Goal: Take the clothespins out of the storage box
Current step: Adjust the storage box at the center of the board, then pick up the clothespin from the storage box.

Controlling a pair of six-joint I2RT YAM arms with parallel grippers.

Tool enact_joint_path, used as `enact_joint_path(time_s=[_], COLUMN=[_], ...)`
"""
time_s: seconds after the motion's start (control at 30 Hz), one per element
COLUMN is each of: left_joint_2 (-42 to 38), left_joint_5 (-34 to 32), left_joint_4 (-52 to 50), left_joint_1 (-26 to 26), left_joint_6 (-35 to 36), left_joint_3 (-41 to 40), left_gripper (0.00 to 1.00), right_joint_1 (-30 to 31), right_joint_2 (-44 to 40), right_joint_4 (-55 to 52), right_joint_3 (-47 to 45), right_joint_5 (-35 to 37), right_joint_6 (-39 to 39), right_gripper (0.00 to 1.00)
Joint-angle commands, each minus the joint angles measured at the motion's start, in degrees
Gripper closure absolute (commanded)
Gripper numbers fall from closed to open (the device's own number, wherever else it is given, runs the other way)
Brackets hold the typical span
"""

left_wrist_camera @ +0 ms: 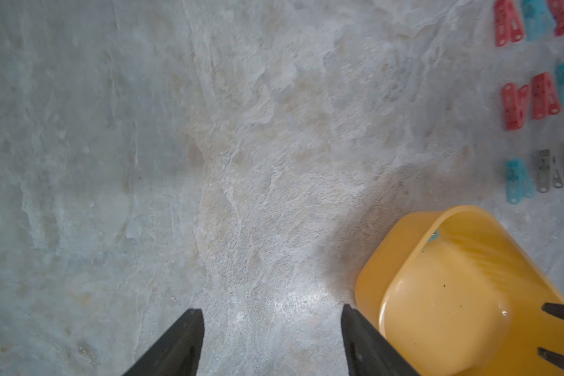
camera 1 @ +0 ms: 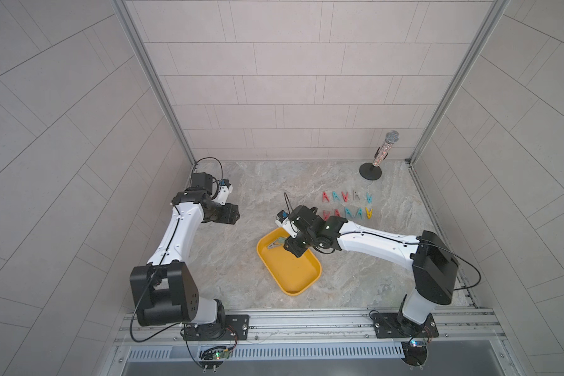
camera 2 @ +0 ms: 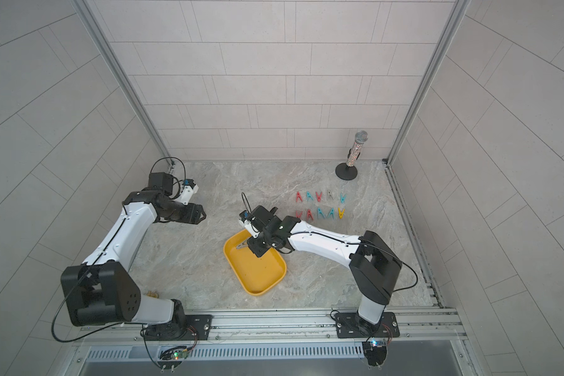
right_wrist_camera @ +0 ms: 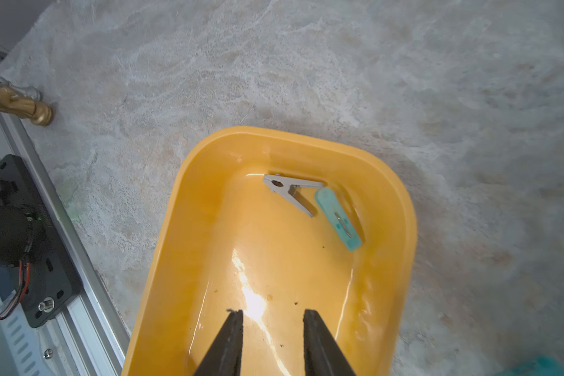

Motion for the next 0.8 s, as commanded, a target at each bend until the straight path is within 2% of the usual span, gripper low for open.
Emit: enact_joint_path(time_s=[0.0,0.33,0.77], left_joint_2=[-0.1,-0.8,-0.1], left_joint_5=[-2.5,-2.6,-1.4], left_joint_4=[2.7,5.2,5.4], left_joint_1=[0.8,2.6,3.8], left_joint_6=[-2.6,-3.9,-3.9], left_joint_3=[-1.1,-3.2,-3.3], left_gripper=[0.25,0.25,0.25], right_joint_1=[1.6,2.7,2.8], right_joint_2=[3.8,13.2,19.0], right_joint_4=[-3.9,-5.1,-5.2], right_joint_3=[4.4,11.2,14.8], right_joint_5=[5.3,15.5,19.3], right_joint_6=[-1.0,0.8,0.9], right_gripper=[0.66,0.68,0.69])
